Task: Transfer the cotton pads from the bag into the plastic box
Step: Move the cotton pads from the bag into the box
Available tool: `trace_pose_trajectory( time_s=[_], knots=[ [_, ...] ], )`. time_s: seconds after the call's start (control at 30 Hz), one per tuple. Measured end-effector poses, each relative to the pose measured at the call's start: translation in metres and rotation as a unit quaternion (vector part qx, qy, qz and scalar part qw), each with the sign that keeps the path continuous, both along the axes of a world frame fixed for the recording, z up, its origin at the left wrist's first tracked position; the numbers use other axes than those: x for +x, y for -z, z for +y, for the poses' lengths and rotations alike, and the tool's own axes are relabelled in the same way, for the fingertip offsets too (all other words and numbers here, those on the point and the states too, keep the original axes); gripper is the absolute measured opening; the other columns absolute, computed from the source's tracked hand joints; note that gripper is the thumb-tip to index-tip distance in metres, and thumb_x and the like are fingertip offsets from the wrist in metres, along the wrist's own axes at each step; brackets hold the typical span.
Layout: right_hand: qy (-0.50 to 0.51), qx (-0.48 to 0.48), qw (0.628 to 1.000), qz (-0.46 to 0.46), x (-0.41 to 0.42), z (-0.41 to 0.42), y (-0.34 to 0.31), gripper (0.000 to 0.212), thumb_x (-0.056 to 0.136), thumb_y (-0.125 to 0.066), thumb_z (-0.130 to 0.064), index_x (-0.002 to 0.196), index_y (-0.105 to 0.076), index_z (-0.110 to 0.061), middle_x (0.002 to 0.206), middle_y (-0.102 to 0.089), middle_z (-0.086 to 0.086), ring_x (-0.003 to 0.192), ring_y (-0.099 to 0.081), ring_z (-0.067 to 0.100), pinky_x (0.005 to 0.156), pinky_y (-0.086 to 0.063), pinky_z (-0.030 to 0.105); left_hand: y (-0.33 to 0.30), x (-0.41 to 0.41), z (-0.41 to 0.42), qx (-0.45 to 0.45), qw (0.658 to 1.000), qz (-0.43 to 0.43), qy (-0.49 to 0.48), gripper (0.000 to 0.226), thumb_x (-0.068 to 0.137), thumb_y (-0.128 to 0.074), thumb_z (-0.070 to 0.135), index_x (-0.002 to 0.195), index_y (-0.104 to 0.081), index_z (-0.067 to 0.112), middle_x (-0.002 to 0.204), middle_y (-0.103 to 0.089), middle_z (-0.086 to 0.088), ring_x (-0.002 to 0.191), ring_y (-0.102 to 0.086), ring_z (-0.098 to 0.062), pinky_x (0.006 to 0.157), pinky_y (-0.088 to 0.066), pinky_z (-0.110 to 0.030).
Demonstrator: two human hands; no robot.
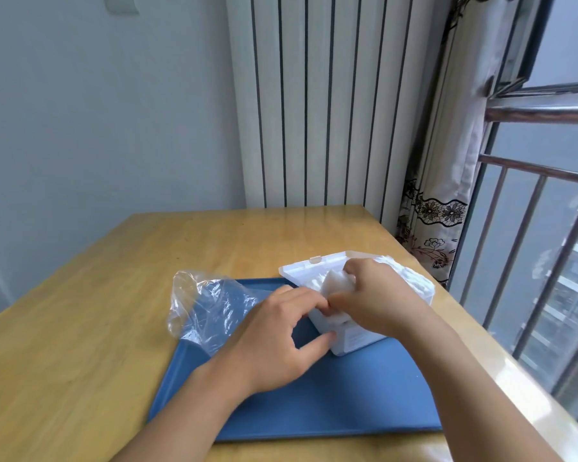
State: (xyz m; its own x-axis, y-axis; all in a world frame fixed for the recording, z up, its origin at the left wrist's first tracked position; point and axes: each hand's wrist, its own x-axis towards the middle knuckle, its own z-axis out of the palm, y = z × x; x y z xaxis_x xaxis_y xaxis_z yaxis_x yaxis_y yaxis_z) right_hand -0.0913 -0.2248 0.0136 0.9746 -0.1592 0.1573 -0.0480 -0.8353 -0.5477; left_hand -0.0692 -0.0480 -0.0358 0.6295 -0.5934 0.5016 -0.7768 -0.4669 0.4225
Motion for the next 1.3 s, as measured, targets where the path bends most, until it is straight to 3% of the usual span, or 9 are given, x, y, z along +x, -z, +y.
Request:
trace_pose_trajectory(
  time_s=[0.13,0.2,0.27,0.37,0.5,0.73,0.93,1.07,1.3],
  knots=[
    [-0.012,0.002,1.0,0.028,0.001,-0.001,-0.001,0.023,0.084,-0.066,-0.024,0.097,-0.056,-0.008,0.081,-0.057,0.003,0.063,-0.053,0.021,0.053,-0.048,0.035,0.0,0.002,0.0,0.039,0.999,0.02,0.026,0.025,0.09,-0.062,0.042,0.114,-0.063,0.037,0.116,-0.06,0.027,0.103,-0.052,-0.002,0.082,-0.04,-0.013],
    [-0.013,-0.027,0.999,0.032,0.002,0.0,0.0,0.019,0.086,-0.063,-0.023,0.095,-0.054,-0.009,0.083,-0.058,0.005,0.06,-0.057,0.023,0.05,-0.051,0.035,-0.001,0.003,-0.001,0.057,0.997,0.029,0.036,0.024,0.092,-0.062,0.04,0.116,-0.065,0.037,0.121,-0.056,0.027,0.108,-0.052,0.0,0.084,-0.043,-0.016],
    [0.005,-0.063,0.998,0.024,0.004,0.0,0.003,0.021,0.083,-0.065,-0.023,0.08,-0.047,-0.013,0.074,-0.054,0.003,0.055,-0.05,0.02,0.048,-0.045,0.031,-0.003,0.004,-0.002,0.071,0.997,0.025,0.035,0.024,0.093,-0.061,0.042,0.115,-0.067,0.037,0.12,-0.053,0.025,0.11,-0.053,-0.001,0.087,-0.046,-0.021],
    [0.013,-0.055,0.998,0.023,0.005,-0.004,0.006,0.04,0.076,-0.072,-0.024,0.061,-0.037,-0.013,0.053,-0.039,0.0,0.045,-0.036,0.02,0.045,-0.032,0.025,-0.004,0.002,-0.006,0.066,0.997,0.027,0.033,0.018,0.093,-0.06,0.042,0.107,-0.069,0.034,0.113,-0.054,0.021,0.102,-0.055,-0.003,0.082,-0.048,-0.024],
    [-0.007,-0.023,0.999,0.034,0.002,-0.008,0.005,0.043,0.076,-0.072,-0.032,0.054,-0.04,-0.013,0.042,-0.035,0.0,0.034,-0.04,0.019,0.039,-0.031,0.021,0.001,0.002,-0.005,0.024,0.998,0.045,0.039,0.015,0.091,-0.063,0.041,0.099,-0.072,0.033,0.106,-0.057,0.017,0.094,-0.061,-0.014,0.081,-0.051,-0.036],
    [0.013,-0.11,0.992,0.066,0.004,-0.001,0.006,0.044,0.074,-0.072,-0.025,0.056,-0.033,-0.018,0.05,-0.032,-0.001,0.046,-0.033,0.019,0.044,-0.024,0.024,0.003,0.002,-0.001,0.02,0.998,0.042,0.044,0.014,0.093,-0.061,0.039,0.102,-0.071,0.034,0.108,-0.057,0.02,0.101,-0.06,-0.01,0.085,-0.05,-0.036],
    [-0.047,-0.164,0.982,0.085,-0.002,-0.001,0.002,0.051,0.086,-0.067,-0.04,0.057,-0.031,-0.018,0.053,-0.032,-0.002,0.048,-0.029,0.016,0.046,-0.021,0.029,-0.004,0.001,0.004,0.007,0.996,0.09,0.022,0.034,0.088,-0.063,0.044,0.113,-0.04,0.042,0.111,-0.061,0.023,0.112,-0.058,-0.001,0.09,-0.053,-0.039],
    [-0.099,-0.067,0.984,0.133,-0.006,-0.008,-0.005,0.054,0.098,-0.053,-0.044,0.057,-0.029,-0.019,0.053,-0.027,-0.003,0.048,-0.025,0.015,0.05,-0.021,0.029,-0.004,-0.001,0.003,0.039,0.996,0.081,0.006,0.038,0.084,-0.066,0.051,0.112,-0.041,0.042,0.115,-0.057,0.027,0.114,-0.055,0.004,0.093,-0.051,-0.035],
    [-0.053,-0.151,0.98,0.119,-0.002,0.002,0.001,0.053,0.095,-0.056,-0.048,0.059,-0.031,-0.019,0.055,-0.034,-0.001,0.048,-0.03,0.016,0.047,-0.023,0.029,-0.002,0.002,0.003,0.033,0.998,0.051,0.006,0.038,0.084,-0.066,0.049,0.114,-0.043,0.042,0.11,-0.058,0.025,0.111,-0.056,-0.001,0.094,-0.05,-0.033]
  ],
)
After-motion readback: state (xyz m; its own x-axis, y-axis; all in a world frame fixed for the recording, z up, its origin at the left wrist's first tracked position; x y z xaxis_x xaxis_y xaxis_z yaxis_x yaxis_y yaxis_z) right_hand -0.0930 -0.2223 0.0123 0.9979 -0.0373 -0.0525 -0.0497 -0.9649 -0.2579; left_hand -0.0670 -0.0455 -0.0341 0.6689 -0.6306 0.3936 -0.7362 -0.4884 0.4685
